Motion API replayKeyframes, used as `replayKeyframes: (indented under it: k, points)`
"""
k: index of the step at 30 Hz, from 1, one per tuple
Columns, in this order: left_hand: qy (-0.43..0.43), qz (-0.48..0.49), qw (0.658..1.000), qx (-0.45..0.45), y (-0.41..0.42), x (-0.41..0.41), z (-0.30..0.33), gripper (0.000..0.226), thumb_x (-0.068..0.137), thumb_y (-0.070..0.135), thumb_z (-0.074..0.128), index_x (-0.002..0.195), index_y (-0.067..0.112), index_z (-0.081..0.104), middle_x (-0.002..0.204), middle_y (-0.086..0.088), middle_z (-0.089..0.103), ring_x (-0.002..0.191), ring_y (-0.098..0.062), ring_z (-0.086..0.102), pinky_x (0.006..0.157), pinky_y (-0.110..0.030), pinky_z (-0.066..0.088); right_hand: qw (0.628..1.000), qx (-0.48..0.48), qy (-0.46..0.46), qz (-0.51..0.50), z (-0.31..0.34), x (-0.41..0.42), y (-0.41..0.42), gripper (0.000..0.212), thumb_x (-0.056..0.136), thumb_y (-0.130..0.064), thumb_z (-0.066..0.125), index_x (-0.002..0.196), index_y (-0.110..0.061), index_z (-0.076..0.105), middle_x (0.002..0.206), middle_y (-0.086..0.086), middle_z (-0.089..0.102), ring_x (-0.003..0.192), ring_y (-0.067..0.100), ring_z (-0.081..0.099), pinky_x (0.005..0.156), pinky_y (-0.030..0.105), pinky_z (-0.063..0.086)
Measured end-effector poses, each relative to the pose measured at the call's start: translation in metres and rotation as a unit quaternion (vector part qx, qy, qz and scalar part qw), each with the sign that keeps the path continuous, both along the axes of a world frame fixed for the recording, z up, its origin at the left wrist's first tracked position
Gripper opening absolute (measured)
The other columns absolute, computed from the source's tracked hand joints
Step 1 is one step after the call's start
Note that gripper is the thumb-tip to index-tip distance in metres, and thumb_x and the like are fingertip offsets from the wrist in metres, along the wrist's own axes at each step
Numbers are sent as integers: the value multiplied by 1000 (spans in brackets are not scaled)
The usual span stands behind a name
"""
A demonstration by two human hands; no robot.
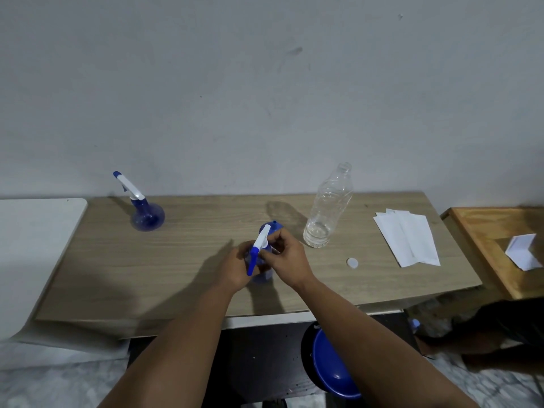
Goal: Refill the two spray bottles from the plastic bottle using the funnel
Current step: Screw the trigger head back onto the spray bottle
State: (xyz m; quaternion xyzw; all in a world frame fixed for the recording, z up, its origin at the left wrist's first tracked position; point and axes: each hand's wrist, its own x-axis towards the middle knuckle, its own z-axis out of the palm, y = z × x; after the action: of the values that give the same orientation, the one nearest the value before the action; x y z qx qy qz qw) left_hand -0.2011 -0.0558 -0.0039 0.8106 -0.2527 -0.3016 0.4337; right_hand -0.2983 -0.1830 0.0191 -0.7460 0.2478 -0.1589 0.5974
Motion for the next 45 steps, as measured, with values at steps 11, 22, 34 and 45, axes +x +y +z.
replayKeyframes:
  k: [11, 22, 34, 45]
  points:
    - [7, 34, 999, -31, 3, -8, 0, 39, 78, 2, 75, 106, 27, 64, 85, 5, 69, 75, -15, 64, 61, -14, 46, 997, -65, 32, 33, 8, 4, 1, 20, 86, 0, 75, 97, -17, 70, 96, -6, 73, 91, -6, 66, 80, 9, 48]
    - [45, 41, 998, -30, 17, -46, 12, 57, 59, 45, 87, 111, 26, 70, 108, 13, 73, 105, -3, 66, 94, -29, 51, 999, -11, -22, -43, 30, 4, 16, 30, 76, -24, 80, 84, -27, 52, 70, -16, 57, 64, 6, 53, 62, 23, 44]
    - [22, 75, 997, 8, 79, -47, 49, 51, 65, 47, 87, 112, 38, 69, 103, 25, 72, 99, 8, 66, 83, -14, 50, 996, 35, -53, 63, 68, 24, 60, 36, 89, -5, 57, 69, -33, 67, 55, -10, 45, 52, 11, 37, 53, 28, 35]
    - [11, 48, 996, 73, 91, -55, 40, 87, 46, 68, 89, 125, 45, 60, 117, 25, 68, 109, 4, 64, 100, -38, 52, 979, -10, -55, 194, 62, 9, 52, 28, 91, -2, 55, 108, -20, 68, 106, 4, 71, 73, 18, 62, 66, 32, 56]
